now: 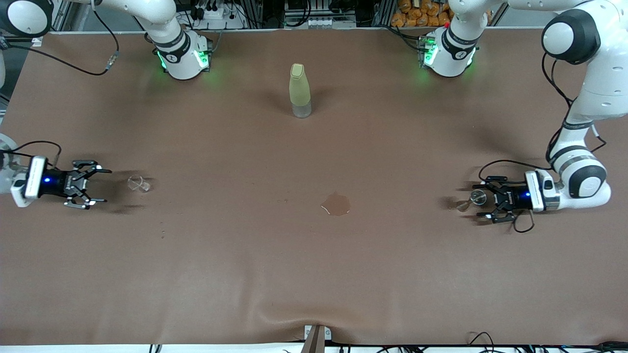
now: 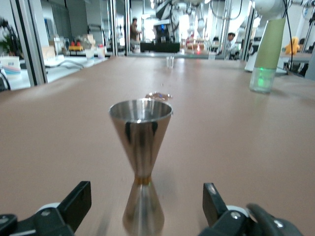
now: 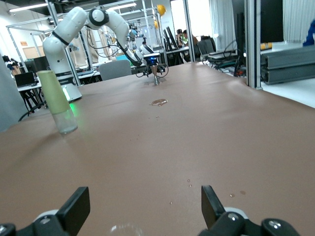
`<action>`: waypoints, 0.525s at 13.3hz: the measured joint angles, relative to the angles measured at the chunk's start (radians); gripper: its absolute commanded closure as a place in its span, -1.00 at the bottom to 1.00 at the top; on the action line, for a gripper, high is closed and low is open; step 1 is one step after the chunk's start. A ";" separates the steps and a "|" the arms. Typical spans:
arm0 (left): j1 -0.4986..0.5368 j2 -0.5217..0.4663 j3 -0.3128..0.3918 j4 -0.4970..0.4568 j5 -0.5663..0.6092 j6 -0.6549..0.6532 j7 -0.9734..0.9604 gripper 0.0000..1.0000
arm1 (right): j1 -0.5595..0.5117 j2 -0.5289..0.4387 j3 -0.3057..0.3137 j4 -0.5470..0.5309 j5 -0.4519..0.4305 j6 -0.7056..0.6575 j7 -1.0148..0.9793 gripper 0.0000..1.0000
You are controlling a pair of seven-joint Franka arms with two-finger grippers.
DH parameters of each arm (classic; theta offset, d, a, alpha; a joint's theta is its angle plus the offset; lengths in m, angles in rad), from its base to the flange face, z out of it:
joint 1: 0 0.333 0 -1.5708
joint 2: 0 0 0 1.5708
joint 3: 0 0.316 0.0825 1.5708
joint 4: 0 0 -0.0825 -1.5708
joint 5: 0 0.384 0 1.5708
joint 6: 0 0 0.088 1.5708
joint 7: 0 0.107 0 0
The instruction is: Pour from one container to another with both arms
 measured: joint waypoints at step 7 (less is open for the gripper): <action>0.013 -0.153 0.039 0.093 0.247 -0.001 -0.562 -1.00 | 0.204 -0.294 0.009 0.129 -0.163 0.093 0.731 -1.00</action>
